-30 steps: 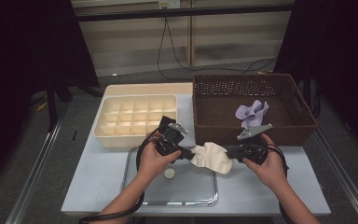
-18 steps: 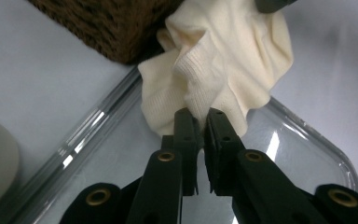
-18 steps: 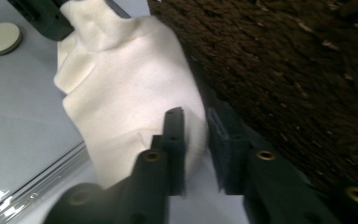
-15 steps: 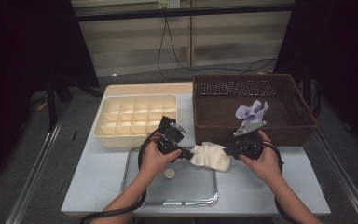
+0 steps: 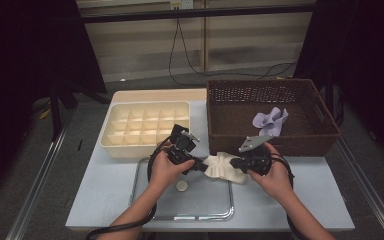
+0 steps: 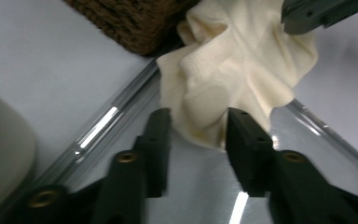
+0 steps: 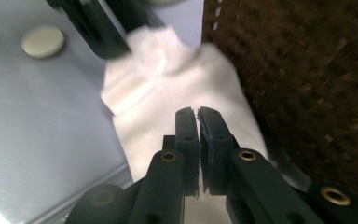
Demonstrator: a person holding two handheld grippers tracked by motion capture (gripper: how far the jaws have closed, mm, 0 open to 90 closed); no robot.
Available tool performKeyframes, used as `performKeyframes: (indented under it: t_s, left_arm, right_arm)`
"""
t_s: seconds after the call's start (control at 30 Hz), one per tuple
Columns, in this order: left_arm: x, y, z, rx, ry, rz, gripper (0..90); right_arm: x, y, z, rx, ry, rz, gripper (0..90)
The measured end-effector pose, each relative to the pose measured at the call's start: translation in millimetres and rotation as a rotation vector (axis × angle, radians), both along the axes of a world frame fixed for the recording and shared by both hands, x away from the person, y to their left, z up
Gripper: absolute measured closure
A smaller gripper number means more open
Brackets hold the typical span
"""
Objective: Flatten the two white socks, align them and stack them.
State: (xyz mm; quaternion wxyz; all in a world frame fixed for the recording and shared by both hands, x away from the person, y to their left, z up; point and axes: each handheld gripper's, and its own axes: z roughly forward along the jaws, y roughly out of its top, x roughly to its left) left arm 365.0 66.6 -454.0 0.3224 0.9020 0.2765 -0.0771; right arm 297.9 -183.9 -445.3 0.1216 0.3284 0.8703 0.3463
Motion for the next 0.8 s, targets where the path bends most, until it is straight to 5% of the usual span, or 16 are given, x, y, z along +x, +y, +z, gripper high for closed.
performKeyframes:
  t_s: [0.13,0.3,0.6,0.8]
  left_arm:
    - [-0.8,1.0,0.0,0.003,-0.032,0.006,45.0]
    - [1.5,-1.4,-1.3,-0.024,-0.046,0.034,40.9]
    - [2.8,-12.7,-7.6,-0.041,0.007,0.028,54.6]
    - [2.3,-13.0,-7.7,-0.032,0.065,0.021,80.2]
  right_arm:
    - [-2.4,-2.1,-11.4,-0.017,0.029,0.002,87.3]
    - [-6.3,-5.0,-20.0,-0.046,0.045,0.011,88.2]
    - [-9.1,-6.3,-22.9,-0.038,0.04,0.012,88.8]
    - [-11.1,-8.8,-23.4,-0.035,0.038,0.011,89.0]
